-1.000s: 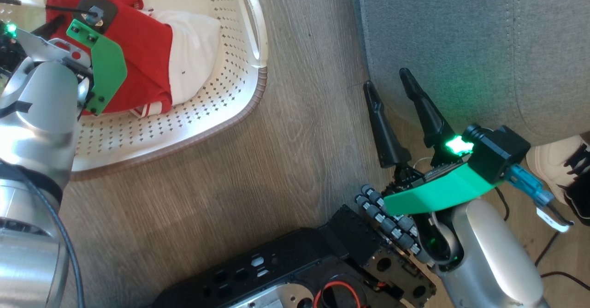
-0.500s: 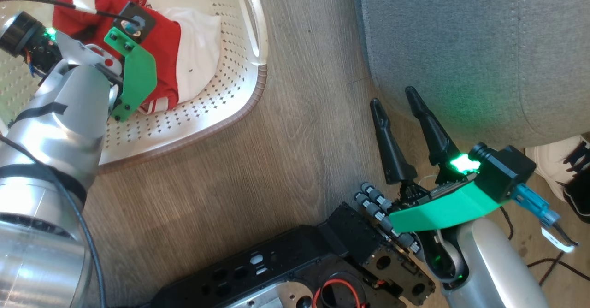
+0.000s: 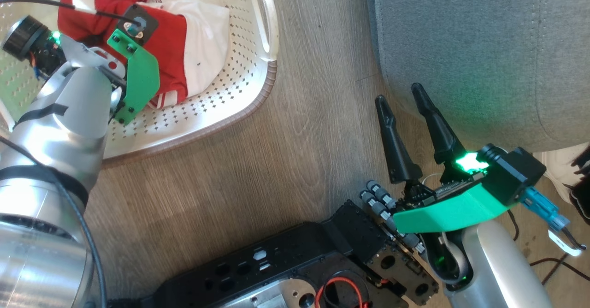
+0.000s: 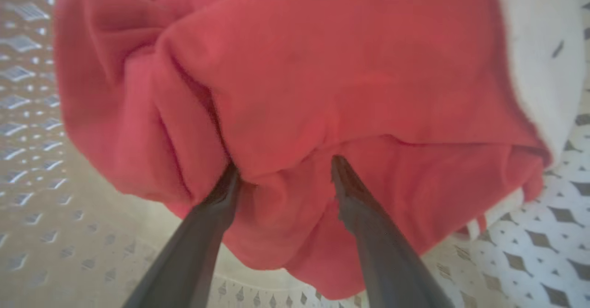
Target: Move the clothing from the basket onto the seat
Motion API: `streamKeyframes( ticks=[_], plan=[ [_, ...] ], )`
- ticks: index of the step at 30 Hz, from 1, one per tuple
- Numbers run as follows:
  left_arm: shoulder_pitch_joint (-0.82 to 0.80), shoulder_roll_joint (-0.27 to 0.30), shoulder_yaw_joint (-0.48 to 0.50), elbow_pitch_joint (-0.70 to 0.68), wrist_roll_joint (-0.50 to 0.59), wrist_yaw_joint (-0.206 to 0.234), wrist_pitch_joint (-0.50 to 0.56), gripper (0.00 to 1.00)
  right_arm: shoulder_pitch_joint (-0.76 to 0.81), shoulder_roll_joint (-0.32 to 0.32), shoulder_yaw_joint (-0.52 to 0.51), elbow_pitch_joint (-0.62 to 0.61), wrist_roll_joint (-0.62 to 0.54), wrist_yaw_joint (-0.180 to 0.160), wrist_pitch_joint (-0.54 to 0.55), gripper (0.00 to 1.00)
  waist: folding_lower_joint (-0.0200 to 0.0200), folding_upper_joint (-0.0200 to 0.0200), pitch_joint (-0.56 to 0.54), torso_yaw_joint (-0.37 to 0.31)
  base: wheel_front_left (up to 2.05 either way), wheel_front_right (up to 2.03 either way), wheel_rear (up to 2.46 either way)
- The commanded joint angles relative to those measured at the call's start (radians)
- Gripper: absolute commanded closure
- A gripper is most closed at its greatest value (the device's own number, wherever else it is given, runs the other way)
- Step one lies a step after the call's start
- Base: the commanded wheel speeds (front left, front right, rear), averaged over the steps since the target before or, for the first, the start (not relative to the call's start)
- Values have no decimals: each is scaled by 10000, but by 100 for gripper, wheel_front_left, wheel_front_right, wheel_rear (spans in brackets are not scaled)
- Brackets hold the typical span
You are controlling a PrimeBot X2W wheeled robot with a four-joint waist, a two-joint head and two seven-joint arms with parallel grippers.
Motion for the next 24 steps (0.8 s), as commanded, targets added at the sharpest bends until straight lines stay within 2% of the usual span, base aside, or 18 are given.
streamKeyframes(
  ticks=[1, 3, 4, 5, 6, 7, 16, 24],
  plan=[
    [494, 242, 124, -82, -127, -108, 134, 8, 396, 20, 180, -250, 29, -2, -92, 0, 0, 0, -3, 1, 0, 0, 0],
    [517, 268, 111, -82, -211, -204, 221, 48, 356, 20, 182, -277, 16, -2, -92, 0, 0, 0, -11, 0, 0, 0, 0],
    [513, 274, 103, -82, -249, -238, 243, 58, 348, 20, 177, -293, 17, -2, -92, 0, 0, 0, -13, 2, 0, 0, 0],
    [503, 278, 99, -82, -289, -265, 258, 81, 344, 20, 177, -310, 14, -2, -92, 0, 0, 0, -12, 5, 0, 0, 0],
    [482, 275, 99, -82, -331, -285, 253, 96, 343, 20, 175, -332, 46, -2, -92, 0, 0, 0, -6, 13, 0, 0, 0],
    [461, 269, 113, -82, -386, -303, 222, 100, 342, 20, 166, -351, 89, -2, -92, 0, 0, 0, 0, 19, 0, 0, 0],
    [365, 304, 42, -81, -632, -371, 27, 100, 41, 20, 148, -330, 65, -2, -92, 0, 0, 0, -113, 45, 0, 0, 0],
    [435, 468, 190, -81, -994, -277, -528, 100, -648, 20, 186, -165, 61, -2, -92, 0, 0, 0, -682, -88, 0, 0, 0]
  ],
)
